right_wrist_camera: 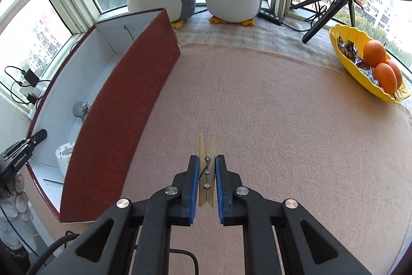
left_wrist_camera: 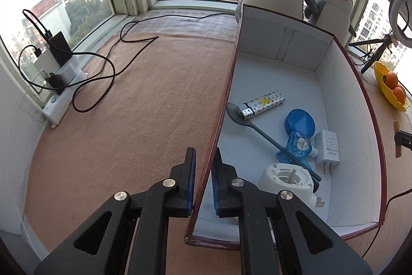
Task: Organize rigid objects
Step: 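Carry the wooden clothespin into the box and open the right gripper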
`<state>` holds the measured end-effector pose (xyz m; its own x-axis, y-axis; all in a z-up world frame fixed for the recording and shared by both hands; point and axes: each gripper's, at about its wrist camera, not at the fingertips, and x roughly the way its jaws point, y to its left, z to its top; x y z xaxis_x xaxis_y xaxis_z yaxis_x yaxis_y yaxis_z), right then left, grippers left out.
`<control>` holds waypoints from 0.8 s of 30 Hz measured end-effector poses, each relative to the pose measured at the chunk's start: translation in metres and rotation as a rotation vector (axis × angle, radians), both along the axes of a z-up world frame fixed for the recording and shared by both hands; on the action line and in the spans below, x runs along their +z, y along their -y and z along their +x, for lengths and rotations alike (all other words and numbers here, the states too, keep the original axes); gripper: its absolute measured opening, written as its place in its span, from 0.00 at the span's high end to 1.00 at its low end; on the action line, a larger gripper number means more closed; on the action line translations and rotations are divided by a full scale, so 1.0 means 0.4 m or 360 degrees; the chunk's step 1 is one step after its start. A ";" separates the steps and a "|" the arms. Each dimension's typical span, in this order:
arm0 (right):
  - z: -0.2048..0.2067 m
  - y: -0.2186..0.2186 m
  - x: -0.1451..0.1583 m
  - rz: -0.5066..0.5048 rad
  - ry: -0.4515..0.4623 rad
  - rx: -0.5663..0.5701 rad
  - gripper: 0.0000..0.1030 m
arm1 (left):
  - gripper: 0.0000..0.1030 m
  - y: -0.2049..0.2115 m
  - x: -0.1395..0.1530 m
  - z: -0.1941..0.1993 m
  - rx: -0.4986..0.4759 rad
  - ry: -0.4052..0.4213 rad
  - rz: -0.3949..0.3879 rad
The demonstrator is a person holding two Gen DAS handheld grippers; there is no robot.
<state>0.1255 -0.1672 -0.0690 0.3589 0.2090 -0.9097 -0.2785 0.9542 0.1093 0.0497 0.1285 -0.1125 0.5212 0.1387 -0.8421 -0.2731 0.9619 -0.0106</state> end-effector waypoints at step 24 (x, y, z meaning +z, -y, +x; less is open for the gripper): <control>-0.023 -0.294 0.134 0.0138 0.0227 0.0405 0.89 | 0.90 0.004 0.009 0.003 0.0004 0.0026 0.0019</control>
<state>0.1164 -0.0497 -0.0154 0.4077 0.3832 -0.8288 -0.5257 0.8407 0.1301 0.0507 0.1270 -0.1090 0.5347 0.1498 -0.8317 -0.2751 0.9614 -0.0037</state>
